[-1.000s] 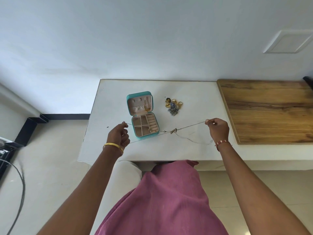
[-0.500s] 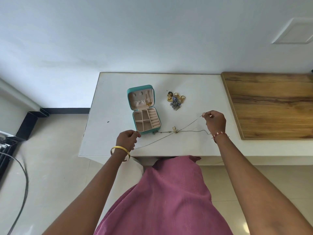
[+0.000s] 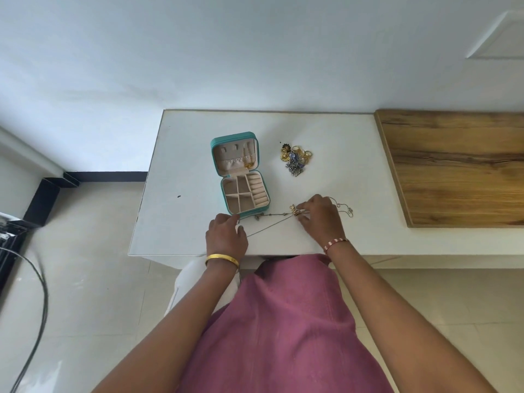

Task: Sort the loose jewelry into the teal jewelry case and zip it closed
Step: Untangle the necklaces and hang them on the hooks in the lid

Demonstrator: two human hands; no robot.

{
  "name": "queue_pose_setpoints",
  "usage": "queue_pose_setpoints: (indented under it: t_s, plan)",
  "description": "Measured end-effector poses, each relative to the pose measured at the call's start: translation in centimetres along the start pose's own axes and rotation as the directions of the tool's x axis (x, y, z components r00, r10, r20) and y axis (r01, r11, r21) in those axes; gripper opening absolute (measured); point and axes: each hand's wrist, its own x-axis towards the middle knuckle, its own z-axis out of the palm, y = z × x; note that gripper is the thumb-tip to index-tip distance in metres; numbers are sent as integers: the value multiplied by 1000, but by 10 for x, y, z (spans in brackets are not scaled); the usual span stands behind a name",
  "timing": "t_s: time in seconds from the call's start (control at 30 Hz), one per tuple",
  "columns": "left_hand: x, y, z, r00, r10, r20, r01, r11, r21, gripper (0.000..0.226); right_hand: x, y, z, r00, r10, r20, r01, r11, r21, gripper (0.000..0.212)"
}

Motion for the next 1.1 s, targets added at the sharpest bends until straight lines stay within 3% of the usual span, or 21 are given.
queue_pose_setpoints:
  t_s: [0.23, 0.4, 0.57, 0.77, 0.97, 1.1]
  plan:
    - [-5, 18, 10, 995, 73, 73, -71, 997, -23, 30, -3, -4, 9, 997, -44, -57, 38, 993, -109, 18]
    - [0, 36, 15, 983, 147, 113, -133, 984, -123, 27, -2, -2, 10, 997, -62, -35, 60, 996, -62, 16]
    - [10, 58, 17, 969, 181, 166, -153, 973, -171, 29, -9, -5, 3, 998, -12, -54, 24, 976, 216, 9]
    - [21, 76, 7, 947, 151, 285, -55, 946, -319, 29, -19, -27, -21, 994, 73, -76, -13, 801, 599, 6]
    - [13, 79, -28, 976, 168, 140, -44, 777, -628, 18, -29, -47, -42, 992, 80, -94, 16, 673, 740, 14]
    - [6, 81, -46, 973, 215, 82, -106, 733, -672, 15, -36, -58, -55, 992, 53, -114, 54, 634, 772, 15]
